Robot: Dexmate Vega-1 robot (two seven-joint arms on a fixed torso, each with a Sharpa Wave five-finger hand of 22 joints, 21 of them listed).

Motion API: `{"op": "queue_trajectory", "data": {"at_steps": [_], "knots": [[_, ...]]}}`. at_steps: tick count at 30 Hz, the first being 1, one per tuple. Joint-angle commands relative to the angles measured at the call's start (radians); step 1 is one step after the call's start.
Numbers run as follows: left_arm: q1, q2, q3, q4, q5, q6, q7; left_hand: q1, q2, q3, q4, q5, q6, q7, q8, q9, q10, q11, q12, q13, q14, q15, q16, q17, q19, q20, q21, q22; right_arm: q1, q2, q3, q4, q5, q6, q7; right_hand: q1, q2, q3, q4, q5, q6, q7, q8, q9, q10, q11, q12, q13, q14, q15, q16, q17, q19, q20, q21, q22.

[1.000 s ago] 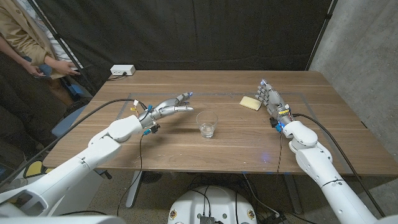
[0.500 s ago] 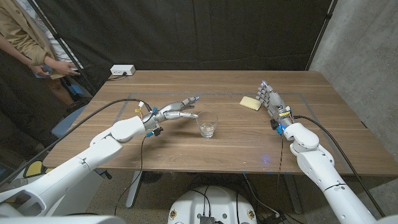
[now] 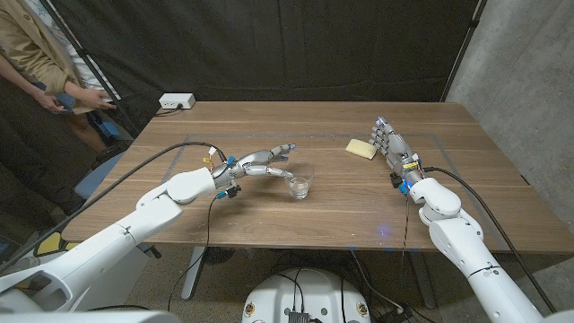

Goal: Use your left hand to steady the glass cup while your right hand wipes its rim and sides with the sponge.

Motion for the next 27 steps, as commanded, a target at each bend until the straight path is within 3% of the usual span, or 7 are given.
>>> {"op": "queue_trajectory", "data": {"at_steps": [1,7,14,22,27], "knots": [[-0.008,-0.022,0.017,0.009,0.034,-0.004,0.012,0.030,0.005,-0.007,0.000,0.010,-0.282,-0.015,0.010,0.005,-0.100,-0.018,0.007,0.003,-0.016,-0.020,0.012,0.001,0.017,-0.009,0.002,0.002,0.001,0.004,0.004,0.014,0.008,0.002,0.005,-0.009,-0.002,-0.003,0.006,0.005,-0.001,-0.006,-0.003,0.001,0.006,0.003,0.004,0.005,0.003,0.005,0.000,0.003,0.000,-0.006,-0.003,0.006],[-0.008,-0.040,0.024,0.035,0.046,-0.013,0.028,0.066,0.010,-0.012,0.000,0.015,-0.275,-0.022,0.015,0.007,-0.074,-0.038,0.017,0.004,0.005,-0.035,0.016,0.000,0.037,-0.012,0.004,0.002,0.008,0.001,0.001,0.022,0.005,-0.002,0.012,-0.013,-0.002,-0.005,0.008,0.005,0.002,-0.007,-0.003,0.001,0.007,0.004,0.004,0.005,0.005,0.004,0.001,0.004,0.001,-0.005,-0.004,0.006],[-0.008,-0.069,0.031,0.072,0.056,-0.028,0.054,0.097,0.011,-0.017,0.000,0.020,-0.293,-0.024,0.010,0.009,-0.068,-0.034,0.018,0.005,0.019,-0.035,0.017,-0.001,0.062,-0.012,0.007,0.002,0.015,0.002,0.001,0.024,0.006,-0.019,0.012,-0.014,-0.001,-0.006,0.009,0.005,0.002,-0.008,-0.004,0.001,0.010,0.003,0.005,0.005,0.006,0.004,0.001,0.003,0.002,-0.006,-0.005,0.006],[-0.047,-0.101,0.063,0.122,0.052,-0.038,0.011,0.136,0.009,-0.030,0.003,0.027,-0.259,-0.026,0.025,0.012,-0.032,-0.062,0.029,0.005,0.053,-0.052,0.021,-0.002,0.098,-0.033,0.012,0.001,0.020,0.005,0.004,0.029,0.004,-0.017,0.008,-0.015,-0.001,-0.007,0.009,0.006,0.003,-0.006,-0.004,0.001,0.012,0.003,0.005,0.005,0.006,0.005,-0.001,0.003,0.002,-0.006,-0.006,0.006],[-0.073,-0.116,0.082,0.139,0.054,-0.039,-0.020,0.146,0.007,-0.035,0.003,0.029,-0.252,-0.026,0.027,0.013,-0.030,-0.061,0.029,0.005,0.056,-0.057,0.020,-0.002,0.100,-0.040,0.010,0.001,0.022,0.009,0.008,0.032,0.006,-0.017,0.006,-0.016,-0.001,-0.008,0.009,0.006,0.003,-0.006,-0.005,0.001,0.011,0.002,0.004,0.005,0.006,0.007,-0.001,0.003,0.002,-0.007,-0.007,0.006]]}}
